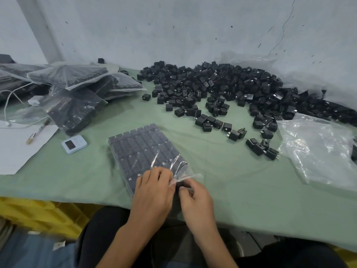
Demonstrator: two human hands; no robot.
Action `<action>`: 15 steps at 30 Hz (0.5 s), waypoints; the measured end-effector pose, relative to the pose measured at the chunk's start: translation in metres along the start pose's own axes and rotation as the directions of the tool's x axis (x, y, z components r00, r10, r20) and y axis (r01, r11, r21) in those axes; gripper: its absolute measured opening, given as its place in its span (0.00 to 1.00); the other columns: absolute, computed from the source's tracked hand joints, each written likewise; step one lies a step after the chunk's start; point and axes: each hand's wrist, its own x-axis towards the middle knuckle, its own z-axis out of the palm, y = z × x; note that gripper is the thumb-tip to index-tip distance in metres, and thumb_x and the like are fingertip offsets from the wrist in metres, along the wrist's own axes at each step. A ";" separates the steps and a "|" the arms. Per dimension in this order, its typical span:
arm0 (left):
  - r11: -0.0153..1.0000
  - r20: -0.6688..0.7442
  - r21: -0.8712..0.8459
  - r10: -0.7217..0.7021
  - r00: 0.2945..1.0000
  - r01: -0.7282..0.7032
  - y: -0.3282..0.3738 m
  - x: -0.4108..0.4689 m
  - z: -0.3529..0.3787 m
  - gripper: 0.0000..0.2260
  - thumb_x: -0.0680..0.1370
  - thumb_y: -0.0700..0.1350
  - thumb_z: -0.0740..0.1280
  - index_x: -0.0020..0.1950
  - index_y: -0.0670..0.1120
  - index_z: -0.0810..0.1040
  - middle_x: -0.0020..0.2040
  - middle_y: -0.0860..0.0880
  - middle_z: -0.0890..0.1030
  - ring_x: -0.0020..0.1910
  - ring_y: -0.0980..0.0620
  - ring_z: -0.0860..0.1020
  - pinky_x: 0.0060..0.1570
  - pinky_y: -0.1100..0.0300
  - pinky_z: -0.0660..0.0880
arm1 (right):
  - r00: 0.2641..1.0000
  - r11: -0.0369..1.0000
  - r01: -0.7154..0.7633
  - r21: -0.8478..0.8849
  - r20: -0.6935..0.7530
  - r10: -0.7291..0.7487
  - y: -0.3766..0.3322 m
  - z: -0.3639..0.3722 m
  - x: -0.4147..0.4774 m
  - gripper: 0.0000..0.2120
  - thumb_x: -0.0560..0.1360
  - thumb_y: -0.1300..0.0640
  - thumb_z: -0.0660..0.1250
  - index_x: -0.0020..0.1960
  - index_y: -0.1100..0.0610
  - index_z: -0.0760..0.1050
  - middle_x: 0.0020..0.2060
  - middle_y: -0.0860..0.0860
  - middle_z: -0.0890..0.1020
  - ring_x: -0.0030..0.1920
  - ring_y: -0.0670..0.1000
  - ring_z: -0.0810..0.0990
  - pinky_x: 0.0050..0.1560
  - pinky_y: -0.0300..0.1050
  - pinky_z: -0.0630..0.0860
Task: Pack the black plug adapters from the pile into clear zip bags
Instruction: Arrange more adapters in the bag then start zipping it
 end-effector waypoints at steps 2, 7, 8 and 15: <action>1.000 0.006 -0.008 0.007 1.000 -0.007 -0.001 0.000 -0.001 0.06 0.80 0.53 0.56 0.47 0.53 0.69 0.48 0.56 0.72 0.44 0.51 0.70 0.45 0.54 0.69 | 1.000 1.000 0.019 0.009 0.025 -0.019 -0.001 0.001 0.001 0.12 0.77 0.65 0.63 0.51 0.53 0.82 0.45 0.48 0.84 0.45 0.46 0.81 0.51 0.45 0.77; 0.999 0.044 -0.041 0.020 0.999 -0.018 0.000 -0.001 -0.004 0.04 0.80 0.52 0.59 0.47 0.54 0.69 0.53 0.57 0.73 0.51 0.53 0.71 0.50 0.55 0.68 | 0.997 0.999 0.017 0.046 0.072 -0.020 0.001 0.000 0.005 0.12 0.77 0.66 0.62 0.51 0.54 0.82 0.44 0.47 0.84 0.46 0.44 0.81 0.51 0.43 0.77; 0.999 0.057 -0.049 0.017 0.998 -0.014 0.000 -0.001 -0.005 0.04 0.80 0.51 0.59 0.47 0.54 0.70 0.56 0.57 0.74 0.56 0.53 0.72 0.52 0.55 0.69 | 0.996 0.999 0.010 0.050 0.087 -0.014 0.002 0.000 0.006 0.12 0.78 0.66 0.62 0.51 0.54 0.82 0.45 0.47 0.84 0.46 0.46 0.81 0.52 0.46 0.78; 0.982 0.197 -0.181 -0.016 0.980 0.053 -0.006 0.005 -0.011 0.10 0.76 0.45 0.70 0.49 0.53 0.69 0.59 0.54 0.77 0.73 0.55 0.68 0.61 0.53 0.67 | 0.974 0.989 -0.097 0.115 0.214 0.071 0.004 -0.003 0.015 0.16 0.80 0.64 0.59 0.57 0.49 0.80 0.39 0.48 0.84 0.27 0.46 0.76 0.33 0.37 0.74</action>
